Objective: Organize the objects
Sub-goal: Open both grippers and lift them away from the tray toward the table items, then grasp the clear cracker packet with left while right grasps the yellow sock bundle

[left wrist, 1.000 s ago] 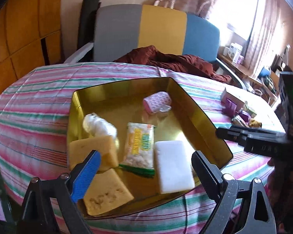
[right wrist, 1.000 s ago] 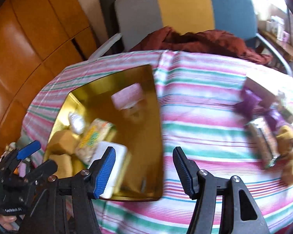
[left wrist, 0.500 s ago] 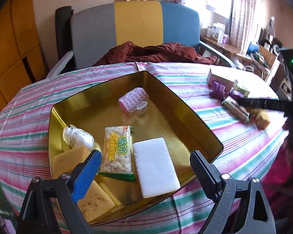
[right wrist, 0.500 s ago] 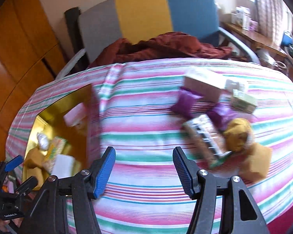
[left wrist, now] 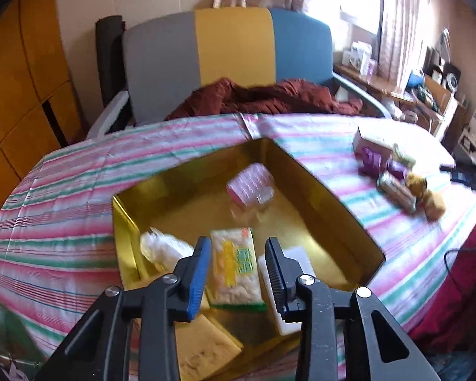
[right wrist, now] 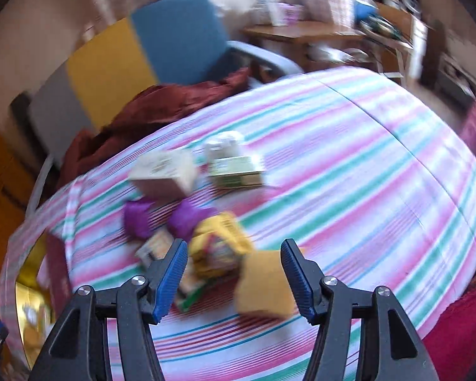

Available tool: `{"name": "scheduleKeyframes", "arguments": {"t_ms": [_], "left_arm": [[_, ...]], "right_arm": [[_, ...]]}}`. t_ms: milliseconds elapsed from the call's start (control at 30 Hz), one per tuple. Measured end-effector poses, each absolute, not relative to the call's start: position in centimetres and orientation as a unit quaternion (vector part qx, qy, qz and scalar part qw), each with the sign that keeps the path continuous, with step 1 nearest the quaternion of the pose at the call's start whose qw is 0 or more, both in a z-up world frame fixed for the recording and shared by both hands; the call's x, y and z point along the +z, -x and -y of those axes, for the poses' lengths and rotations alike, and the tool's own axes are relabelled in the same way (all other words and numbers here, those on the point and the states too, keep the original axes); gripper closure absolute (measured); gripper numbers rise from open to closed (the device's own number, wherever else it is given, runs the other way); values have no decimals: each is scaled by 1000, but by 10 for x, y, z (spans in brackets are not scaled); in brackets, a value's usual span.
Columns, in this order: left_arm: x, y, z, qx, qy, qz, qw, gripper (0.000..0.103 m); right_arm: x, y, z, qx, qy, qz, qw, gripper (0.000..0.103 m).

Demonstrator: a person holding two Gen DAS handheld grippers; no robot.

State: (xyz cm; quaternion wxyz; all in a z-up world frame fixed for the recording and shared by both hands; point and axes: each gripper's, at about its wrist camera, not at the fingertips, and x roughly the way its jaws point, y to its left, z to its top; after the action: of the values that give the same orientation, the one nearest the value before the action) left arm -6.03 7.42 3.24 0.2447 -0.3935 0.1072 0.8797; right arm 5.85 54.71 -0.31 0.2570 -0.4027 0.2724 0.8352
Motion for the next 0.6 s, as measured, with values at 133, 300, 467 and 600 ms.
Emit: {"name": "scheduleKeyframes", "arguments": {"t_ms": [133, 300, 467, 600], "left_arm": [[50, 68, -81, 882, 383, -72, 264, 61], [54, 62, -121, 870, 380, -66, 307, 40], [45, 50, -183, 837, 400, -85, 364, 40], [41, 40, -235, 813, 412, -105, 399, 40]], "right_arm": [[-18, -67, -566, 815, 405, -318, 267, 41], [-23, -56, -560, 816, 421, -302, 258, 41], [-25, -56, -557, 818, 422, -297, 255, 41], [-21, -62, -560, 821, 402, -310, 260, 41]]}}
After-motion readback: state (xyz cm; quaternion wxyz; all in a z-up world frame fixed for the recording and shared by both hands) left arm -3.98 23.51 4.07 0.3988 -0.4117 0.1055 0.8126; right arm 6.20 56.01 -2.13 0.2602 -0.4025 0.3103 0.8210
